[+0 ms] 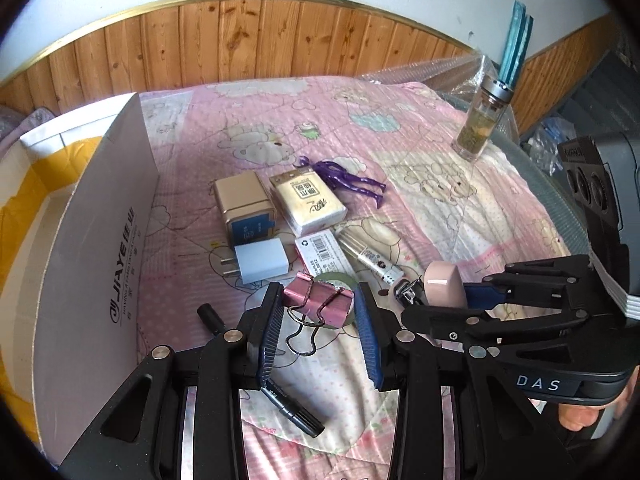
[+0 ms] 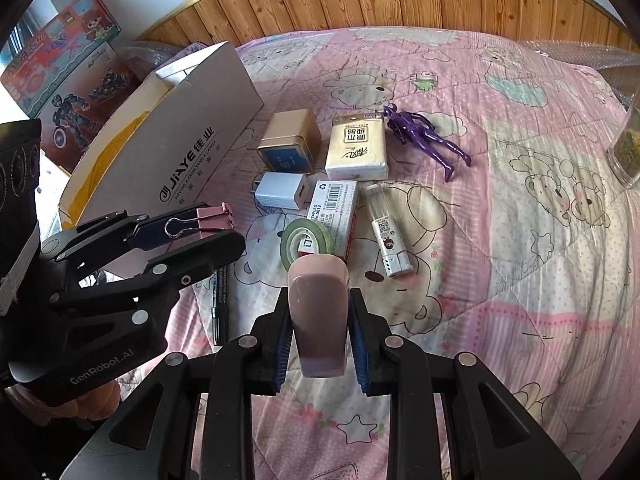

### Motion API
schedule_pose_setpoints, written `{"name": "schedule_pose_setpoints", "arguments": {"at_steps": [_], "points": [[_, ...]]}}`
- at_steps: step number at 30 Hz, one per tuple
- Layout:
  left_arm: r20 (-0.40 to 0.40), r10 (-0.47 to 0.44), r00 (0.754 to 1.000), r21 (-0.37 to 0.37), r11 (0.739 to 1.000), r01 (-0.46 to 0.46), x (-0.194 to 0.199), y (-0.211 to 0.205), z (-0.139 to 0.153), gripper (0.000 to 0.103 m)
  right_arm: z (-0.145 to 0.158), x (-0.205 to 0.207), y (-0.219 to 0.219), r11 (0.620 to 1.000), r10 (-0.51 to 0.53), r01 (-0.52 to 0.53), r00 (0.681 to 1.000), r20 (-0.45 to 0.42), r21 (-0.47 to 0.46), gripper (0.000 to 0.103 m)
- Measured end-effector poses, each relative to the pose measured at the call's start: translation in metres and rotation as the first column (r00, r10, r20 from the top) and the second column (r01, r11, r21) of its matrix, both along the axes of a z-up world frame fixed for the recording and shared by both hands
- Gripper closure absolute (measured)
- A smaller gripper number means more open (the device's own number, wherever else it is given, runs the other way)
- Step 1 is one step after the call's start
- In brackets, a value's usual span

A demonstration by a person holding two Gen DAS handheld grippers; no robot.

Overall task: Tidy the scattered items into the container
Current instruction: 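Lift both held items and carry them toward the yellow-lined white box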

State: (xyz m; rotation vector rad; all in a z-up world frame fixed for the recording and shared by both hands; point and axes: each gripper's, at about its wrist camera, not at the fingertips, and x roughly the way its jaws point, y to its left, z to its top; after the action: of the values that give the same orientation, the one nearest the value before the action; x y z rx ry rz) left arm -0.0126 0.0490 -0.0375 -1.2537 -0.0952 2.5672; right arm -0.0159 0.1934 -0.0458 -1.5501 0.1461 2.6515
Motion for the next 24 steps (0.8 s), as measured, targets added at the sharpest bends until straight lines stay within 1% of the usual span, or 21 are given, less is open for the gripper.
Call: {"name": "schedule_pose_setpoints", "arguments": {"at_steps": [7,16,24], "points": [[0.002,0.060,0.998,0.030,0.998,-0.060,0.001,-0.011,0.014,0.066,0.006,0.000,-0.006,1.000,0.007,-0.007,1.000,-0.026,-0.008,0.075],[-0.005,0.117,0.993,0.040,0.992,-0.117,0.008,-0.024,0.023,0.066,0.013,-0.004,-0.015,1.000,0.027,-0.028,0.999,-0.043,-0.014,0.075],[-0.042,0.151,0.988,0.056,0.987,-0.148,0.010,-0.032,0.038,0.066,0.024,-0.009,-0.029,0.998,0.054,-0.055,0.996,-0.067,-0.010,0.075]]}}
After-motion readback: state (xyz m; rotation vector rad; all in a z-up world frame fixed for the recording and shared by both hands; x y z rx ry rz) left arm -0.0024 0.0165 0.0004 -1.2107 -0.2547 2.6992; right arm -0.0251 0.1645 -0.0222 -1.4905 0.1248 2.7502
